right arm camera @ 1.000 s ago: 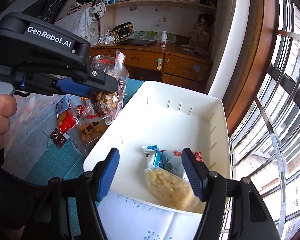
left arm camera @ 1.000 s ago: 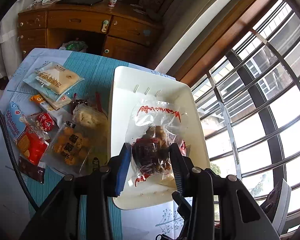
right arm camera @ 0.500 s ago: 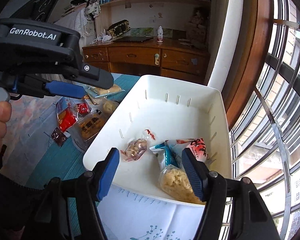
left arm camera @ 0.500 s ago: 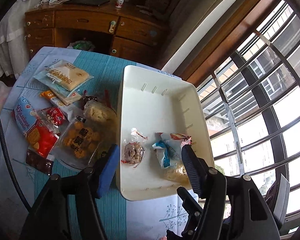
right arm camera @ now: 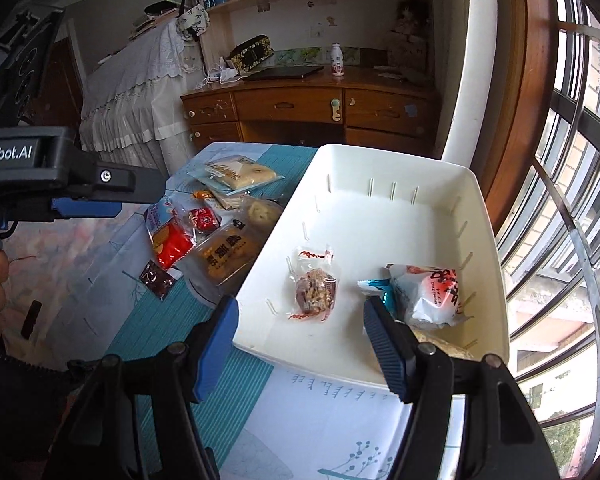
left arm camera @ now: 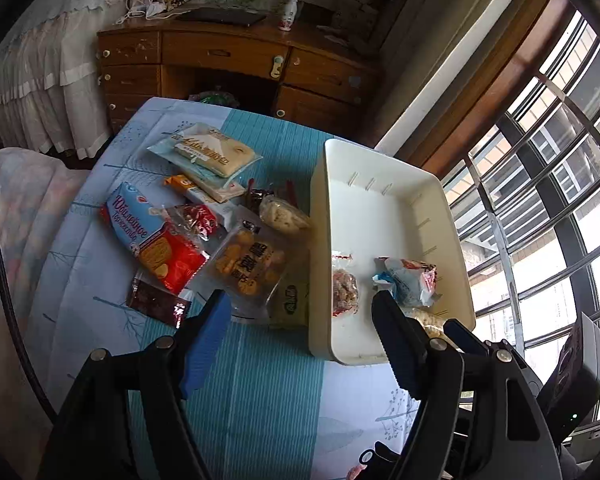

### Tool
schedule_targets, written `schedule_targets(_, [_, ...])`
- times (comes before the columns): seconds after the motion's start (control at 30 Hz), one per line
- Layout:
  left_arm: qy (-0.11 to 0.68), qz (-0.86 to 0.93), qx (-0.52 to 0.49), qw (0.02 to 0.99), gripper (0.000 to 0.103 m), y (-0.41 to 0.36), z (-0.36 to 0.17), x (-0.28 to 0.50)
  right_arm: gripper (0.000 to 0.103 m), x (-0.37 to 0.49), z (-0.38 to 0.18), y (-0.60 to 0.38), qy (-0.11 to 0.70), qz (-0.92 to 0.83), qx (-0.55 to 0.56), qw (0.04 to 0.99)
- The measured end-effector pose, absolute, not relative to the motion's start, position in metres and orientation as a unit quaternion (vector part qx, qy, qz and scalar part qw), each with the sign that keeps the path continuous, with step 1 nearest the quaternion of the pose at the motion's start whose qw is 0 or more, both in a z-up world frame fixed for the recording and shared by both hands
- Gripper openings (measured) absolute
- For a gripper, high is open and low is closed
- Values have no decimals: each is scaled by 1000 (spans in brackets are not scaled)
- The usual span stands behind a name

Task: Organize snacks
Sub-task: 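Withdraw both open tools from the tray toward the remaining snacks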

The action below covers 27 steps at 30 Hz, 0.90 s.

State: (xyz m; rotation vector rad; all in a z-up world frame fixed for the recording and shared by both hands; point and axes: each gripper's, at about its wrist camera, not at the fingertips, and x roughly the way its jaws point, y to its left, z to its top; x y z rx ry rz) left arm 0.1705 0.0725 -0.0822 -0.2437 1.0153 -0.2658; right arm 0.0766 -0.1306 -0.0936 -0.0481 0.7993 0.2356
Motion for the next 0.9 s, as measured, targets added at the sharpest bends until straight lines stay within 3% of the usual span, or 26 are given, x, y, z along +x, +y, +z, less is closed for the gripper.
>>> schedule_targets(0.5, [509,-101,-149,842,72,165,-105,155,66,74,-99,-65,421,131,-17,898])
schedule_targets(0.9, [554,-125,-134,812,72,230,-124,184,66,91,-115,-5,462,104,69,878])
